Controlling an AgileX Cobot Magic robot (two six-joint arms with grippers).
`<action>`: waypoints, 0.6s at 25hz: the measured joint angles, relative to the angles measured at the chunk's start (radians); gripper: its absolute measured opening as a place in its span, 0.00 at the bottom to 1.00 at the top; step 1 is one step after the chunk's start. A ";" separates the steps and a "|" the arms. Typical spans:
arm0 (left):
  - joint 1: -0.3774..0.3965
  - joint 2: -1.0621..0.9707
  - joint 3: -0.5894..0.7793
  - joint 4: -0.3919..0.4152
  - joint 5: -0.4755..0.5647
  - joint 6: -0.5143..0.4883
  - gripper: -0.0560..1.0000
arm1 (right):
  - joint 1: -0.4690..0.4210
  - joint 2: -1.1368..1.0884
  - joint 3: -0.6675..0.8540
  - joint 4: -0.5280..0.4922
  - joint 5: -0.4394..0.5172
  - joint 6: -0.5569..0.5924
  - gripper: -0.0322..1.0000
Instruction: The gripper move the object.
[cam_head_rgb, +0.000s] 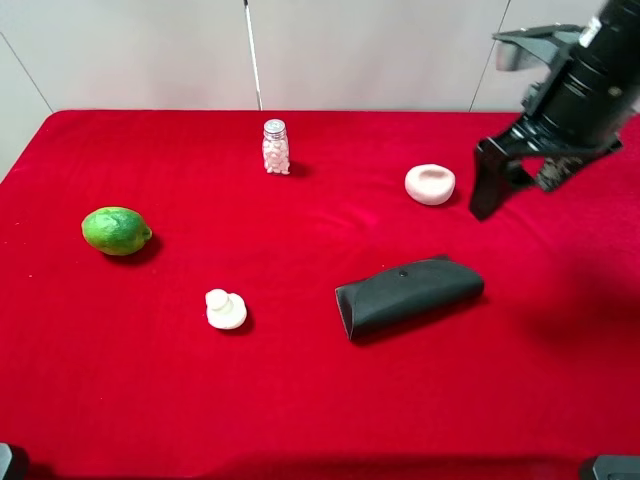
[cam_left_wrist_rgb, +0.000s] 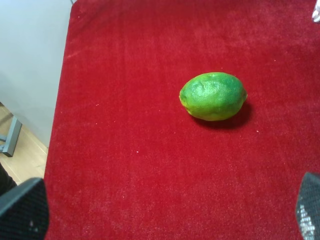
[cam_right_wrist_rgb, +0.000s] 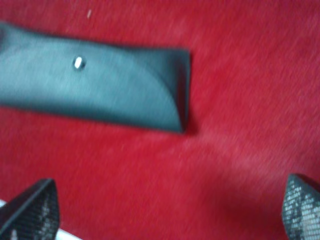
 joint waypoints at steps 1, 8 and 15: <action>0.000 0.000 0.000 0.000 0.000 0.000 0.98 | 0.000 -0.028 0.031 0.006 0.000 0.000 0.70; 0.000 0.000 0.000 0.000 0.000 0.000 0.98 | 0.000 -0.266 0.211 0.054 -0.037 0.002 0.70; 0.000 0.000 0.000 0.000 0.000 0.000 0.98 | 0.000 -0.514 0.351 0.061 -0.057 0.003 0.70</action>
